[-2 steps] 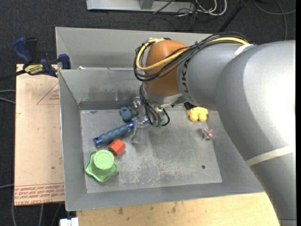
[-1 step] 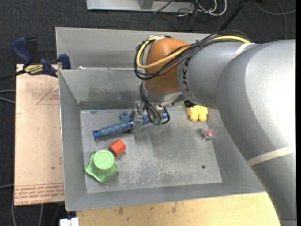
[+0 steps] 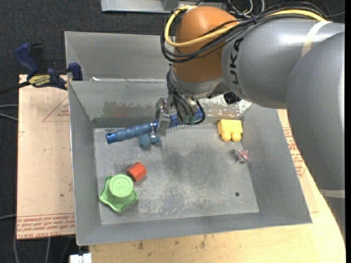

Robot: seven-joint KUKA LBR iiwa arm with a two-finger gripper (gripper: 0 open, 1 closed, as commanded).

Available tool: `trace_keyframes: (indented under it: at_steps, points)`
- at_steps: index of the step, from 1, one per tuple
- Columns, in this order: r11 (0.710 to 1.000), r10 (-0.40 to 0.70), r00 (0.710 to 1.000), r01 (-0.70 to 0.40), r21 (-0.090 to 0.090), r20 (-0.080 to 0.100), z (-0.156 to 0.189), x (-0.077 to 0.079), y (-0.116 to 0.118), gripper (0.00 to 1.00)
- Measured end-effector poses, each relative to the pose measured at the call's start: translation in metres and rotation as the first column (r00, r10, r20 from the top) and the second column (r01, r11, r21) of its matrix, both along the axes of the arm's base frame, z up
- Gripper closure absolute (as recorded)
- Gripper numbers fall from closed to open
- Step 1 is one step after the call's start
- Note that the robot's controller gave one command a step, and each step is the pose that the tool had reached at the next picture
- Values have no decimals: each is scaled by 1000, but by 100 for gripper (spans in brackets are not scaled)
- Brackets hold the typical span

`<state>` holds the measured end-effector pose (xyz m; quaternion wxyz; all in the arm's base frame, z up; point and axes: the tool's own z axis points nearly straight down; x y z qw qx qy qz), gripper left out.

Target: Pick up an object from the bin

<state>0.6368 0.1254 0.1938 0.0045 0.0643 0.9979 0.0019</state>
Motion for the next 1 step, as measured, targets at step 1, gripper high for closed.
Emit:
trace_keyframes:
  at_steps: [1]
  points:
    - [977, 214, 977, -214, -3, 0, 132, 0, 10, 100]
